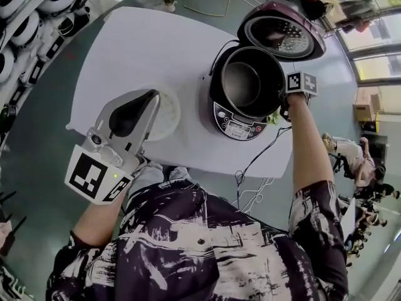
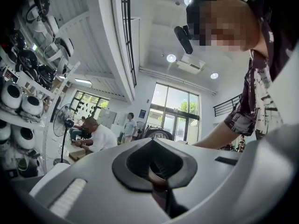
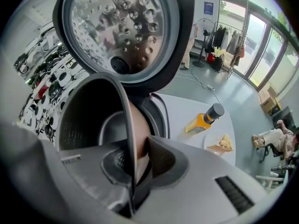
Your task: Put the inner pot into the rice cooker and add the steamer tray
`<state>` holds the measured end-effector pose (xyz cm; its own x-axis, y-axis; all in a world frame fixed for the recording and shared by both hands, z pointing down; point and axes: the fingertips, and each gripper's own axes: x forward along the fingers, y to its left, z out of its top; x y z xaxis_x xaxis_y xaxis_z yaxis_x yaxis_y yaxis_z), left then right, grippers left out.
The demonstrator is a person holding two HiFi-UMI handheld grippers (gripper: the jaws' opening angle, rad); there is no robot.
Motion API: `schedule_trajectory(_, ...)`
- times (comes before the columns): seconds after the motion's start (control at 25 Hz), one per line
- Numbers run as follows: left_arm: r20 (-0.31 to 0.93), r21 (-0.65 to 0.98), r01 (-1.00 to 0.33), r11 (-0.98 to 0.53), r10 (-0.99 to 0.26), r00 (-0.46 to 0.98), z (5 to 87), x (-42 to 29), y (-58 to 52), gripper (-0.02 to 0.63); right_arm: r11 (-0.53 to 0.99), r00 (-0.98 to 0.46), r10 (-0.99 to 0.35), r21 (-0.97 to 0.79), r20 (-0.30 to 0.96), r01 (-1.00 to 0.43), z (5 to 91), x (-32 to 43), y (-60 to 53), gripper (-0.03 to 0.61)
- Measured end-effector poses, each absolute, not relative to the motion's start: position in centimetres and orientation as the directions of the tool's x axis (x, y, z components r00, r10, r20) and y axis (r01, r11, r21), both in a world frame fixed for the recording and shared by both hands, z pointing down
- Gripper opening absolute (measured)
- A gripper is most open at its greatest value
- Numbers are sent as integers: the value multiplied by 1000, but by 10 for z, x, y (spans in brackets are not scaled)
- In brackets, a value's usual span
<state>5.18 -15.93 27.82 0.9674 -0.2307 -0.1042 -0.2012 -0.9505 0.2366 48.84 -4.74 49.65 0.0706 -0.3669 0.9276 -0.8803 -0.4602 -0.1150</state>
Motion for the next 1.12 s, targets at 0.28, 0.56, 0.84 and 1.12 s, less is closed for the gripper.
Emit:
schedule_trajectory(0.28, -96, 247, -218, -944, -248, 964, 285, 46, -165, 5, -462, 121, -304, -35, 945, -886, 516, 492, -47, 9)
schedule_trajectory(0.56, -93, 241, -201, -949, -229, 969, 284, 56, -160, 5, -409, 166, -266, 45, 950, -912, 528, 492, -45, 9)
schedule_trajectory(0.84, -101, 225, -164, -960, -191, 976, 276, 71, -146, 5, -320, 179, -257, 92, 950, -943, 524, 488, -44, 26)
schedule_trajectory(1.12, -109, 212, -136, -968, -162, 981, 268, 81, -131, 5, -459, 101, -377, -92, 921, -884, 519, 482, -39, 54)
